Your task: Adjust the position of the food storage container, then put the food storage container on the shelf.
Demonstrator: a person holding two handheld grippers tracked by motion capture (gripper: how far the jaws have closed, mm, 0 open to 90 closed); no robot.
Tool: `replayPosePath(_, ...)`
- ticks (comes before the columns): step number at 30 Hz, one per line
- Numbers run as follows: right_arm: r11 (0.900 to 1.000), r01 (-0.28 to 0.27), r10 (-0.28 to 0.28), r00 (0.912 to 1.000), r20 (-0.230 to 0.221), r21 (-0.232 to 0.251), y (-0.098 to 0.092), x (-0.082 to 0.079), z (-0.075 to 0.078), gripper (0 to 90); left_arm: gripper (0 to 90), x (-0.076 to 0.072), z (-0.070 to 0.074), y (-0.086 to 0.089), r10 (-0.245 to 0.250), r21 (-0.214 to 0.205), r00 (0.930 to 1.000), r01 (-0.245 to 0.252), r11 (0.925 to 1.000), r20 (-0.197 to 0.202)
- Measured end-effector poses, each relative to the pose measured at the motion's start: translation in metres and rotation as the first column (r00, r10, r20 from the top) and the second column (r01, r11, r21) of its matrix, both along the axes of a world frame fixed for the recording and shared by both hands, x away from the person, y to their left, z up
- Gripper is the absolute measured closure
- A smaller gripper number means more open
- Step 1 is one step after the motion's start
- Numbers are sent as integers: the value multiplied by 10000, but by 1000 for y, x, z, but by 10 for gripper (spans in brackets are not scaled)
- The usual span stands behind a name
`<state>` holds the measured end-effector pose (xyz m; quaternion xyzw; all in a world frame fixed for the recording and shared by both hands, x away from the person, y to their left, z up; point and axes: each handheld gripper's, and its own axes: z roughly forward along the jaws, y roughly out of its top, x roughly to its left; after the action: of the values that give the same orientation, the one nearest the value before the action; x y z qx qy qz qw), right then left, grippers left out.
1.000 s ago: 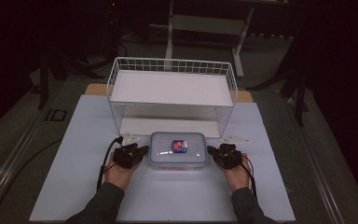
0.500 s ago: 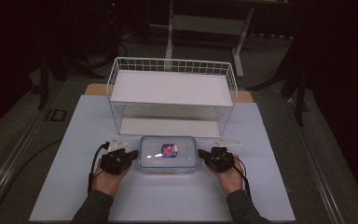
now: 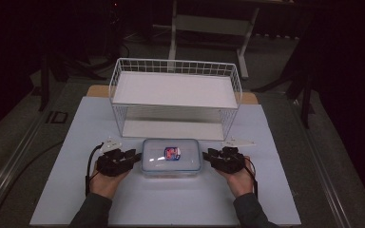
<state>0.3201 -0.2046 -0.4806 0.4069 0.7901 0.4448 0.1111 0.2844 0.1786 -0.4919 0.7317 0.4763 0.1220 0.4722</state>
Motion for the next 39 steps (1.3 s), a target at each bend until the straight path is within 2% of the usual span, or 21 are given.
replayPosePath(2, 9998, -79, 81, 9999, -74, 200, -2, 0, 1, 592, 586, 0, 1, 1, 39, -118, 10000, -38, 9999, 82)
replayPosePath(5, 9981, -124, 149, 9991, -402, 603, -2, 2, 1, 532, 528, 1, 1, 0, -157, -361, 9999, 159, 9992, 55)
replayPosePath(8, 9973, -125, 174, 9975, -680, 717, 2, 3, 0, 478, 472, 2, 1, -3, -458, -602, 9989, 462, 9971, 88)
replayPosePath(11, 9949, -144, 239, 9952, -947, 995, 4, 6, -2, 454, 431, 4, -1, -5, -754, -1193, 9971, 737, 9901, -99)
replayPosePath(13, 9924, -148, 295, 9924, -1195, 1222, 5, 7, -3, 449, 412, 5, -2, -6, -777, -1209, 9968, 751, 9898, -175)
replayPosePath(16, 9938, -115, 284, 9880, -1520, 1110, 8, 10, -7, 426, 403, 8, -6, -10, -828, -1143, 9955, 772, 9904, -450)
replayPosePath(19, 9921, -184, 420, 9810, -1896, 1244, 10, 12, -11, 397, 381, 11, -9, -13, -715, -999, 9952, 647, 9929, -662)
replayPosePath(22, 9905, -223, 506, 9767, -2084, 1360, 12, 14, -14, 379, 376, 14, -12, -11, -671, -1234, 9932, 551, 9908, -952)
replayPosePath(28, 9812, -318, 829, 9602, -2666, 1904, 12, 18, -20, 323, 353, 16, -13, -8, -815, -1633, 9909, 633, 9846, -1073)
replayPosePath(31, 9787, -329, 895, 9569, -2764, 2029, 13, 20, -22, 303, 352, 16, -14, -8, -814, -1732, 9896, 600, 9830, -1187)
replayPosePath(33, 9759, -328, 955, 9531, -2871, 2158, 12, 22, -23, 303, 335, 16, -15, -10, -643, -1320, 9887, 464, 9902, -1352)
replayPosePath(34, 9749, -343, 989, 9518, -2902, 2200, 11, 22, -24, 303, 316, 17, -17, -11, -654, -1350, 9871, 456, 9898, -1460)
replayPosePath(35, 9736, -339, 1017, 9498, -2958, 2257, 11, 23, -24, 302, 292, 18, -18, -11, -668, -1570, 9844, 410, 9868, -1626)
replayPosePath(39, 9711, -399, 1127, 9458, -3046, 2353, 10, 25, -26, 296, 292, 20, -20, -12, -834, -1828, 9790, 489, 9819, -1858)
